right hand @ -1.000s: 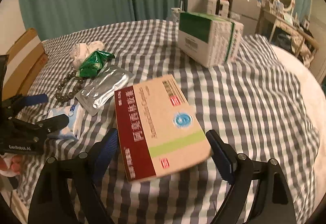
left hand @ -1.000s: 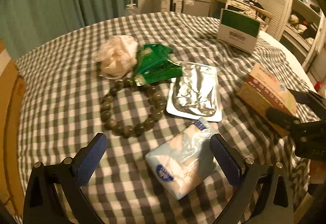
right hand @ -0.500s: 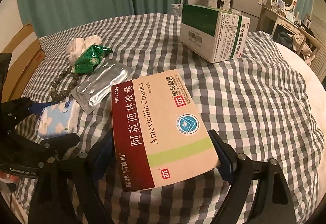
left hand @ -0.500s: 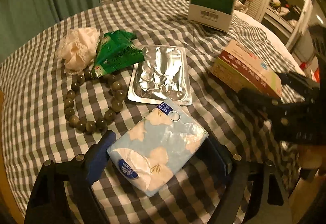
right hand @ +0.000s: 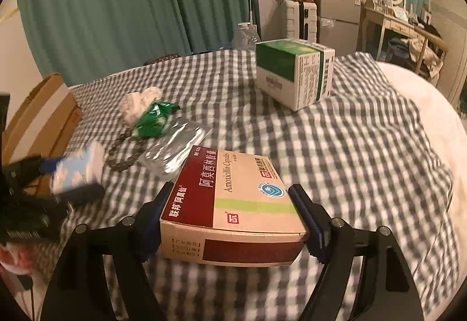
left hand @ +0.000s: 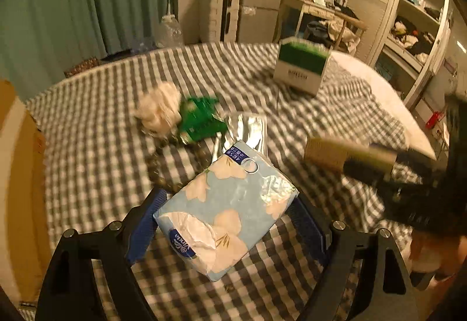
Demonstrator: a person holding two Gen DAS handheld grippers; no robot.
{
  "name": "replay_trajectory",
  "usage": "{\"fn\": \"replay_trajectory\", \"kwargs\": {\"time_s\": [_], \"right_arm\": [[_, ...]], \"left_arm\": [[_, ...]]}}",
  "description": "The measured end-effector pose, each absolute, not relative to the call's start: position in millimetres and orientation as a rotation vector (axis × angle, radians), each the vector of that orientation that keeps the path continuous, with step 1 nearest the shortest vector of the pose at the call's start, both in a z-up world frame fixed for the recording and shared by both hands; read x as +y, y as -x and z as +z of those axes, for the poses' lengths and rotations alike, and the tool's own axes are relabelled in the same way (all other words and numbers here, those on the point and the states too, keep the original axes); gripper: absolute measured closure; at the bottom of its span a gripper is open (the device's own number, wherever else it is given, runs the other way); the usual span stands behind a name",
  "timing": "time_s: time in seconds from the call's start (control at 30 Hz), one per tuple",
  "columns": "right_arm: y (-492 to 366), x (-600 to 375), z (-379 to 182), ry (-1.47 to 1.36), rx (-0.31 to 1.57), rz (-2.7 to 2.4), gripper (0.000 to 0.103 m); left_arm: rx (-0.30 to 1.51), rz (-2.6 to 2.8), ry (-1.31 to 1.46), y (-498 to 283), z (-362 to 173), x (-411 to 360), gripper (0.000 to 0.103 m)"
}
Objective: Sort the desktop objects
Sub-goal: 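Carry the tissue pack and amoxicillin box into the cardboard box and release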
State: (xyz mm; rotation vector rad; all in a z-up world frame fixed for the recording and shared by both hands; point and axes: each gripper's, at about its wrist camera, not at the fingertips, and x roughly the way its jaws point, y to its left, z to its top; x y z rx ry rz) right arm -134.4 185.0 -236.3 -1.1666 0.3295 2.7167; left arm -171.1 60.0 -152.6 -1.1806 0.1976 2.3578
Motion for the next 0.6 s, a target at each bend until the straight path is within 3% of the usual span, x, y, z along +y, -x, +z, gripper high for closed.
{"fn": "replay_trajectory", "kwargs": {"time_s": [0.33, 0.6], "right_arm": [[108, 124, -155, 1.001, 0.304, 2.862, 0.026], [133, 28, -64, 0.86, 0.182, 3.094, 0.026]], "left_arm": [[-0.003, 2.463, 1.105, 165, -56, -12, 0.017], [-0.016, 2.618, 0.985, 161, 43, -103, 0.017]]}}
